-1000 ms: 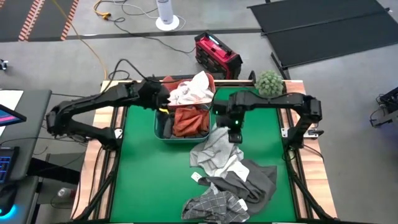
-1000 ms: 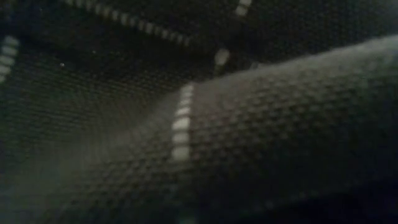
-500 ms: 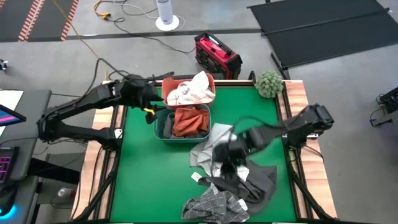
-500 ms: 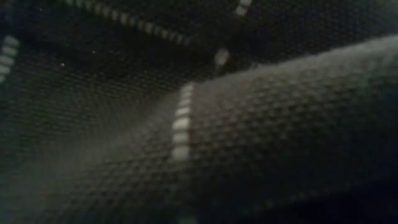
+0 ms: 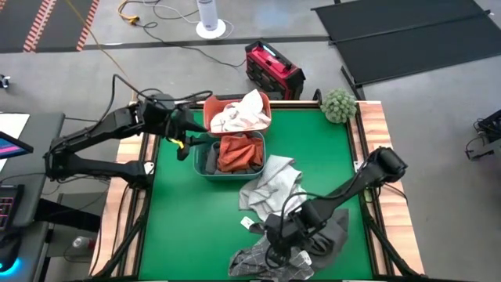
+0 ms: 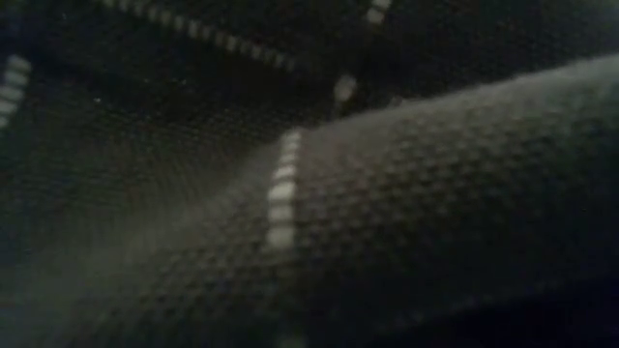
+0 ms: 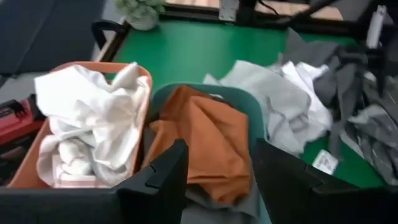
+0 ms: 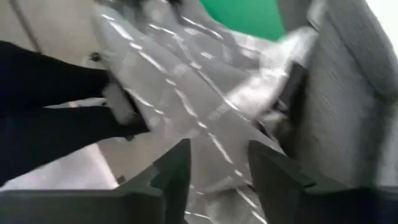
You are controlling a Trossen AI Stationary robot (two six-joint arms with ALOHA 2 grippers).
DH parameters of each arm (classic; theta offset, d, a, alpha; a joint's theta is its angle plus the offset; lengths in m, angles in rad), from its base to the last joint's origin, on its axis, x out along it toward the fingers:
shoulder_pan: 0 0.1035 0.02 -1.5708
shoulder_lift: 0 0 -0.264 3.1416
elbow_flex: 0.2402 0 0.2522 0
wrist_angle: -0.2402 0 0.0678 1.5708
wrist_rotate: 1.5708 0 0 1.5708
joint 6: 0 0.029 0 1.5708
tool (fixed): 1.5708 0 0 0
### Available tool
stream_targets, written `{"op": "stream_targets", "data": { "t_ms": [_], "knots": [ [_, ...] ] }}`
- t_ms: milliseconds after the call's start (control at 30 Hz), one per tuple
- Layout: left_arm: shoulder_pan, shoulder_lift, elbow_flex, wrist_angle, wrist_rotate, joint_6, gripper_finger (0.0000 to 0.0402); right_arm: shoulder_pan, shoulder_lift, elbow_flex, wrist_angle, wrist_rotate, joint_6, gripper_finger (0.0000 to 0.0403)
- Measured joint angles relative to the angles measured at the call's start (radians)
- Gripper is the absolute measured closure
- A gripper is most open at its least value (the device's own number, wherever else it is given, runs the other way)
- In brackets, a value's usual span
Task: Sort towels by color in basket
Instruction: Put the gray pattern towel into the green bin
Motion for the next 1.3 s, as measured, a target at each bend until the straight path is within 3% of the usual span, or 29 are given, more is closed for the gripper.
{"op": "stream_targets", "data": {
  "t_ms": [200, 467, 600, 767, 800, 1000, 1200, 1300],
  "knots": [
    [-0.014, 0.003, 0.0, -0.057, 0.0, 0.04, 0.0235, -0.011, 0.018, 0.0, -0.037, 0.008, -0.054, 0.0164],
    [-0.014, 0.001, 0.0, -0.118, -0.002, 0.044, 0.0235, -0.015, 0.149, 0.0, 0.061, 0.007, -0.276, 0.0163],
    [-0.014, -0.004, 0.0, -0.151, -0.01, 0.065, 0.0235, -0.011, 0.192, 0.0, 0.039, -0.03, -0.286, 0.0214],
    [-0.014, -0.004, 0.0, -0.156, -0.035, 0.097, 0.0235, -0.017, 0.181, 0.0, 0.02, -0.047, -0.308, 0.0366],
    [-0.014, -0.003, 0.0, -0.155, -0.036, 0.097, 0.0235, -0.021, 0.171, 0.0, 0.015, -0.047, -0.316, 0.0377],
    [-0.008, -0.002, 0.0, -0.121, 0.019, 0.077, 0.0235, -0.088, 0.053, 0.0, 0.016, -0.035, -0.331, 0.0367],
    [0.012, -0.043, 0.0, -0.017, 0.071, 0.032, 0.0235, -0.183, -0.163, -0.001, 0.146, 0.186, -0.465, 0.0375],
    [0.029, -0.073, 0.0, 0.053, 0.072, -0.023, 0.0235, -0.248, -0.263, 0.0, 0.253, 0.239, -0.572, 0.0375]
  ]
}}
